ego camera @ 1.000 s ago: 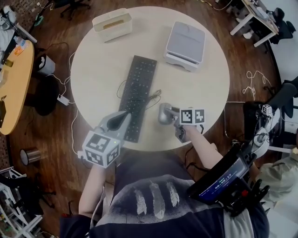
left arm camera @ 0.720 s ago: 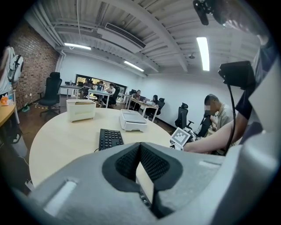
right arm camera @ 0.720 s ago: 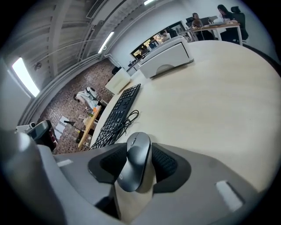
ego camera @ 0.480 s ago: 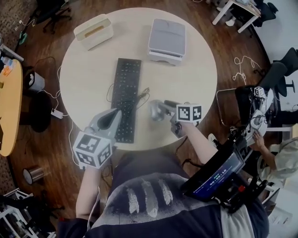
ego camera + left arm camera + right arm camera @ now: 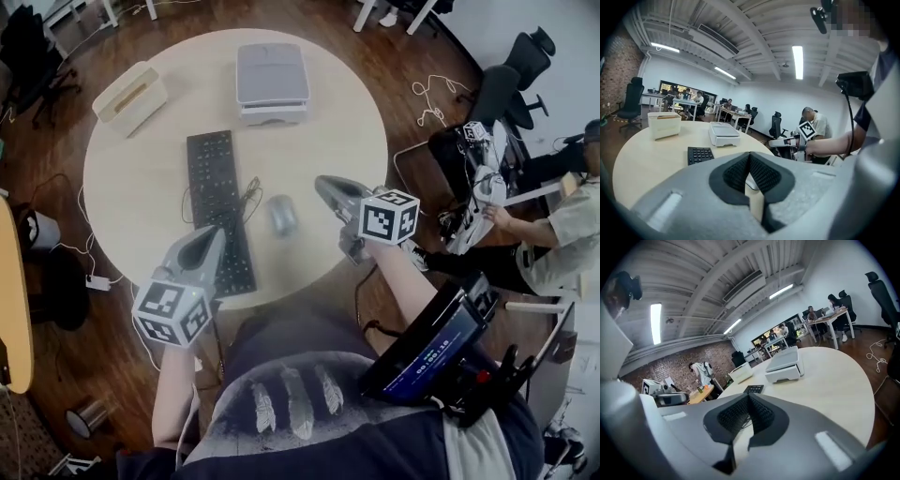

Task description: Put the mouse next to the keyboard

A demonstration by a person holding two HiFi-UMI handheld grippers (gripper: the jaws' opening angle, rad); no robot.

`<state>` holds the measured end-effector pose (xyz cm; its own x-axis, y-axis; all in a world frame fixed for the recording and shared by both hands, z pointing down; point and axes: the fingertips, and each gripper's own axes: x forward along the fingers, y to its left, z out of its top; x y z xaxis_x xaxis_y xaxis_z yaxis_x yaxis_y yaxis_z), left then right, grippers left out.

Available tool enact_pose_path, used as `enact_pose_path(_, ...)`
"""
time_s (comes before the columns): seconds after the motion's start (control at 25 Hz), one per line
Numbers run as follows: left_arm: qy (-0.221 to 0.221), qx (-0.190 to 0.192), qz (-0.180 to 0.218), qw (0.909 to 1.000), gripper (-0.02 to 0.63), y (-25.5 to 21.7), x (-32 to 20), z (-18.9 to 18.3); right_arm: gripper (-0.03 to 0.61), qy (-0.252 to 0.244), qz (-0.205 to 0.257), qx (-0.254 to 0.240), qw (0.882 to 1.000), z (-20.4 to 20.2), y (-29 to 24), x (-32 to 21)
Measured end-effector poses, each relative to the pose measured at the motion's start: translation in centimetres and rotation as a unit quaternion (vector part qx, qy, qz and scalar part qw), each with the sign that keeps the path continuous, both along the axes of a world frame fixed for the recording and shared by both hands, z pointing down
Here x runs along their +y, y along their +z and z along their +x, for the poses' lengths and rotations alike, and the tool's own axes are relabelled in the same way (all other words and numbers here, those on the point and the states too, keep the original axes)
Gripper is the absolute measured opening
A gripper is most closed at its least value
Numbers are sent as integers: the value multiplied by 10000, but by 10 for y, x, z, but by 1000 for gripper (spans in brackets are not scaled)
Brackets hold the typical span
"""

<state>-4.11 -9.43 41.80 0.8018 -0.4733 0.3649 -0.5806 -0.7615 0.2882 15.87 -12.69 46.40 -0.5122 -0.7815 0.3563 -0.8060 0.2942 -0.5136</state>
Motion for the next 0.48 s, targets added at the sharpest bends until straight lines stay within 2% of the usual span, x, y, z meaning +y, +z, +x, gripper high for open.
enact_pose_path(0.28, 773, 362, 205, 9961, 0, -17, 8, 40, 0, 208, 584, -425, 9972, -10, -66, 47)
enact_pose_path(0.48, 1358, 401, 431, 9890, 0, -43, 41, 82, 0, -13, 1138, -545, 9920, 2, -121, 79)
